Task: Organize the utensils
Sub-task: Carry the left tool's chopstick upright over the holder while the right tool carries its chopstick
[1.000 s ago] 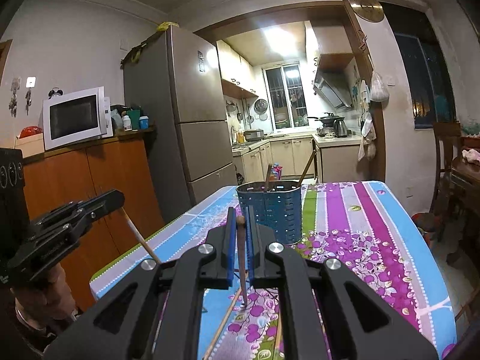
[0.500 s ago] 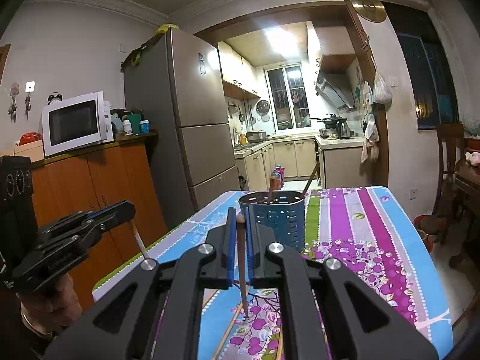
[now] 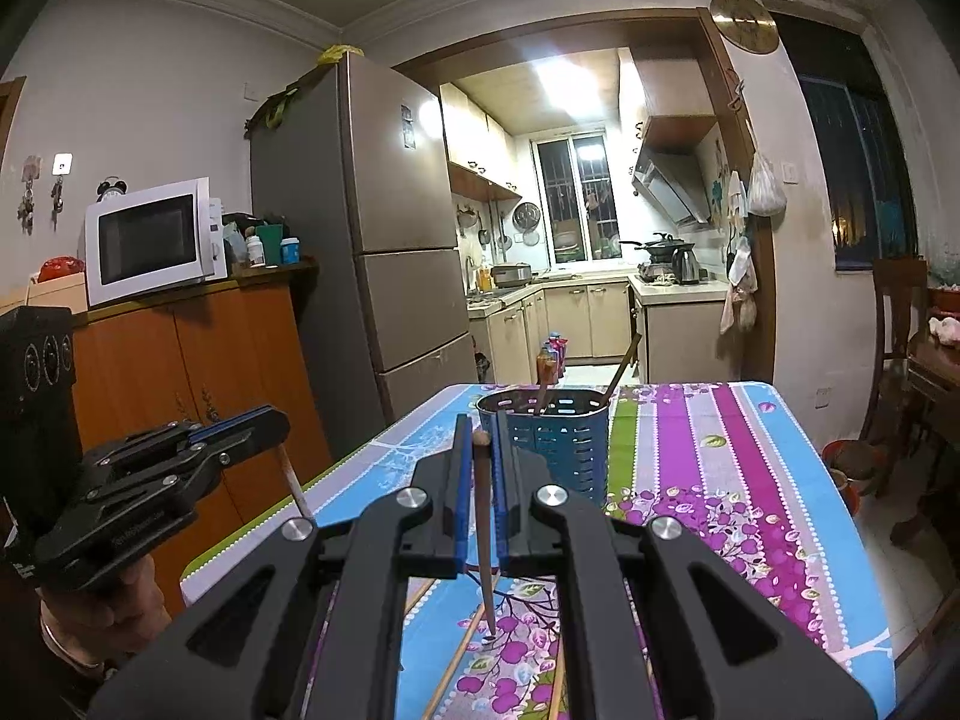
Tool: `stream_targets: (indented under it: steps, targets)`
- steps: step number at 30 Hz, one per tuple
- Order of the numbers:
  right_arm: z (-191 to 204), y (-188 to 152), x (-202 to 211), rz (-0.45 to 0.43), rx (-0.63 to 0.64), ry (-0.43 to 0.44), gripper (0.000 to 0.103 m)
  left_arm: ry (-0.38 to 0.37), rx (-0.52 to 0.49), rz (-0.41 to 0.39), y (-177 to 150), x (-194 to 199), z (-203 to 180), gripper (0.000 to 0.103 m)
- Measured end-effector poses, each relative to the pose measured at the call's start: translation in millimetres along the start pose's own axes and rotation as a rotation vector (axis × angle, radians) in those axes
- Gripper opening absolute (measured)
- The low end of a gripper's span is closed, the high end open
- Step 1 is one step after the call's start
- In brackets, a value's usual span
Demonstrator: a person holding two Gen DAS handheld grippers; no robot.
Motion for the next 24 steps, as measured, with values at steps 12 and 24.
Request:
stream_targets:
  steps: [12,24]
  targets:
    - [3,11,-10,0.006,0.029,0.006,0.005,0.066,-0.014,0.001,14,-14,1,0.007]
    - [-5,34,-39,0.022,0.071,-0.015,0.005,0.139,-0.053,0.034,24,-47,0,0.007]
Point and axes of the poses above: each gripper's, at about its wrist camera, not at the fingertips, and x roughly against the way its jaws point, z to its left, y to its top, the point moved 1 cm from there along -x, roughly the way its jaws point, and after that the axes turned 3 degrees about y, right-handed, at the moved point
